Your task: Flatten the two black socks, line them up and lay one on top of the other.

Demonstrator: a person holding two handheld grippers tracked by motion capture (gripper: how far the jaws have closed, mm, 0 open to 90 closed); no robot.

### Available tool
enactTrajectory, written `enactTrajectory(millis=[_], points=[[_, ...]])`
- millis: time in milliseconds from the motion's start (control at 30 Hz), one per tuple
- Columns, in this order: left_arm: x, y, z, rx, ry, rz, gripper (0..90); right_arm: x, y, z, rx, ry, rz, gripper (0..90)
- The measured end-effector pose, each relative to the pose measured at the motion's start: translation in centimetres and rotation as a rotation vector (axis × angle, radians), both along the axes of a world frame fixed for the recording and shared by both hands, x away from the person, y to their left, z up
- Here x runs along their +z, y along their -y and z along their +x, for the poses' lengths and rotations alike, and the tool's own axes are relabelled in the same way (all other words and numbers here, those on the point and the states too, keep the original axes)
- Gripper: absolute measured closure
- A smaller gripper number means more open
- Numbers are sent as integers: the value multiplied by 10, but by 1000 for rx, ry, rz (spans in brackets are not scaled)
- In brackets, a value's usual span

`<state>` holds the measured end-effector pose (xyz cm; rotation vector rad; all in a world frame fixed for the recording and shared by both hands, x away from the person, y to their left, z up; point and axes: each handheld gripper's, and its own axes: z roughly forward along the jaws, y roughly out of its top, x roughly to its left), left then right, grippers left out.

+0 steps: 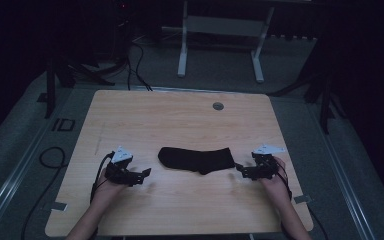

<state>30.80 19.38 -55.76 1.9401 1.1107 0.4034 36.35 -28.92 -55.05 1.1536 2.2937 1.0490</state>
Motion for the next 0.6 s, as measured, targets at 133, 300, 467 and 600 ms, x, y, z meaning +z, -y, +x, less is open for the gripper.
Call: enactTrajectory(millis=[133, 300, 467, 600], points=[[0, -6, -7, -5, -9, 22, 90, -2, 10, -7, -22, 15, 3, 121], [-2, -12, -16, -19, -13, 13, 90, -3, 22, -19, -45, 21, -16, 122], [-5, -22, -23, 6, -7, 4, 90, -5, 33, -31, -75, 13, -18, 122], [-6, -30, -28, 18, -5, -7, 90, -5, 42, -38, -99, 19, -20, 122]])
